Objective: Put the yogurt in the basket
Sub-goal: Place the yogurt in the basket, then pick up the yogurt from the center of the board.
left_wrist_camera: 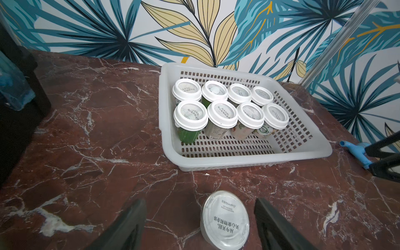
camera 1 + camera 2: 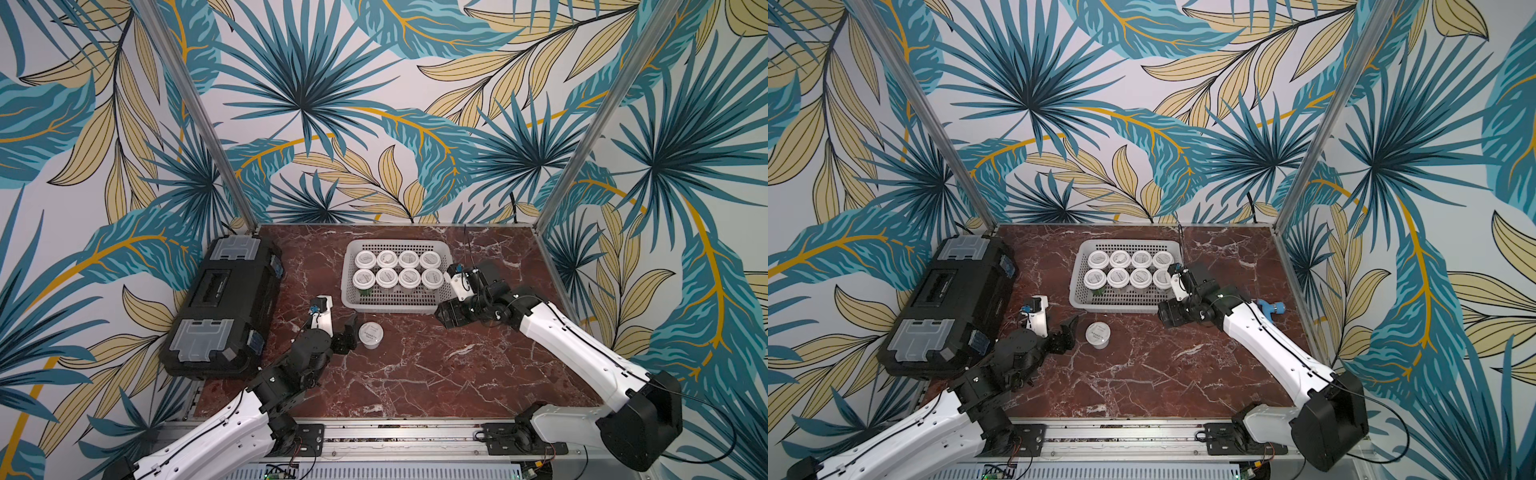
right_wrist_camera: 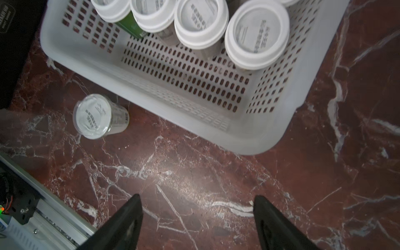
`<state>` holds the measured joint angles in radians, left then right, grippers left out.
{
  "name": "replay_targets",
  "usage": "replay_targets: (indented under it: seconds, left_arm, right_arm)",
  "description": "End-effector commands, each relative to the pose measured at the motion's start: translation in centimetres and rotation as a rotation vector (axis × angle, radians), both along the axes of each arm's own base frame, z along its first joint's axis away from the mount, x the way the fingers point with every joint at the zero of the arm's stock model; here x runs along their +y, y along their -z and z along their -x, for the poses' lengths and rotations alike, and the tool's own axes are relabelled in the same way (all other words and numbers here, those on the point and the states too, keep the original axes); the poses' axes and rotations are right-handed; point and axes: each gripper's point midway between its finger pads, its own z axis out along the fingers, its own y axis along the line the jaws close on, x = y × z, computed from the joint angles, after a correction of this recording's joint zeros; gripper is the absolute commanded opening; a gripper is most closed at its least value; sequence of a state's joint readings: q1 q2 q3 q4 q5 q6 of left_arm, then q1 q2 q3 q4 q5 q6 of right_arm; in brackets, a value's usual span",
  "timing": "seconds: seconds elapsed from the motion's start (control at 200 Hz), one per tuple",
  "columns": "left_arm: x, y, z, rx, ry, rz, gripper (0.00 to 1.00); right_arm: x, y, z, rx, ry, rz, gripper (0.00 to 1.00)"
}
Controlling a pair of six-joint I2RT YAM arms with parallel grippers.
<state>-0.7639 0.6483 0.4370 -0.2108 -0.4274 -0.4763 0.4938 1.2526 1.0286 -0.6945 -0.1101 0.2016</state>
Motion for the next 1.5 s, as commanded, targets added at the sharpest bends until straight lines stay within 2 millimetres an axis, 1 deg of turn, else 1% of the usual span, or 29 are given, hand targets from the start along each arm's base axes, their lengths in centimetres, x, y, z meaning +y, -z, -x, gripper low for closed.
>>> replay_targets:
  seconds: [0.0,0.08,0.145,0.21,0.301,0.376,0.476,0.496,0.521,0.586,0.701,0.937,1.052,1.187,1.247,1.337,1.362,1.407,1.498]
  left_arm:
    - [0.4,1.3,1.7,0.142,0.041,-0.081,0.83]
    - [0.2,1.6,2.2,0.224,0.069,-0.135,0.82]
    - [-0.6,2.0,2.6,0.295,0.115,-0.171,0.79]
    - [-1.7,2.2,2.8,0.359,0.163,-0.187,0.75]
    - [-3.2,2.7,3.0,0.430,0.220,-0.195,0.74]
    - [-3.9,3.4,2.8,0.460,0.238,-0.209,0.74]
    - [-5.0,4.4,2.3,0.491,0.260,-0.216,0.73]
    - [-5.2,4.6,2.2,0.497,0.261,-0.220,0.73]
    - [-5.9,4.9,2.4,0.518,0.288,-0.210,0.72]
    - [-6.6,5.5,2.3,0.548,0.302,-0.226,0.70]
    - [-7.4,6.2,2.0,0.578,0.307,-0.270,0.69]
    - [-8.3,7.2,1.1,0.623,0.311,-0.342,0.69]
    - [-8.6,8.0,0.7,0.670,0.311,-0.386,0.68]
    - [-9.3,8.4,0.1,0.685,0.320,-0.400,0.68]
    - [-9.4,8.6,0.0,0.693,0.319,-0.413,0.68]
    - [-9.5,8.4,0.0,0.692,0.322,-0.415,0.72]
    - [-9.0,8.2,-0.3,0.677,0.298,-0.434,0.74]
    - [-8.9,7.9,-0.4,0.670,0.294,-0.438,0.77]
    - [-8.6,7.2,-0.4,0.658,0.288,-0.439,0.78]
  right_arm:
    - [0.7,-0.1,0.8,-0.056,0.024,-0.118,0.83]
    - [1.1,0.5,1.6,-0.071,0.037,-0.194,0.81]
    - [1.2,1.1,2.1,-0.091,0.050,-0.226,0.79]
    - [0.6,1.6,2.4,-0.125,0.080,-0.208,0.77]
    - [-0.3,1.0,2.6,-0.193,0.113,-0.200,0.77]
    - [-1.1,0.7,2.7,-0.232,0.139,-0.200,0.77]
    - [-1.3,0.8,2.8,-0.245,0.144,-0.207,0.77]
    - [-1.3,0.9,2.8,-0.247,0.145,-0.208,0.77]
    - [-1.3,0.9,2.9,-0.248,0.145,-0.208,0.77]
    - [-1.3,0.9,2.8,-0.250,0.144,-0.207,0.77]
    - [-1.3,1.3,2.7,-0.241,0.143,-0.199,0.77]
    - [-1.1,1.8,2.5,-0.228,0.137,-0.187,0.77]
    - [-0.8,2.0,2.4,-0.217,0.126,-0.185,0.77]
    - [-0.4,2.3,2.2,-0.201,0.115,-0.179,0.77]
    - [-0.4,2.4,2.2,-0.199,0.112,-0.178,0.77]
    - [-0.2,2.4,2.2,-0.194,0.105,-0.177,0.78]
    - [-0.2,2.5,2.2,-0.192,0.104,-0.176,0.78]
    - [-0.2,2.5,2.1,-0.189,0.104,-0.175,0.78]
    - [-0.1,2.7,2.1,-0.184,0.101,-0.172,0.78]
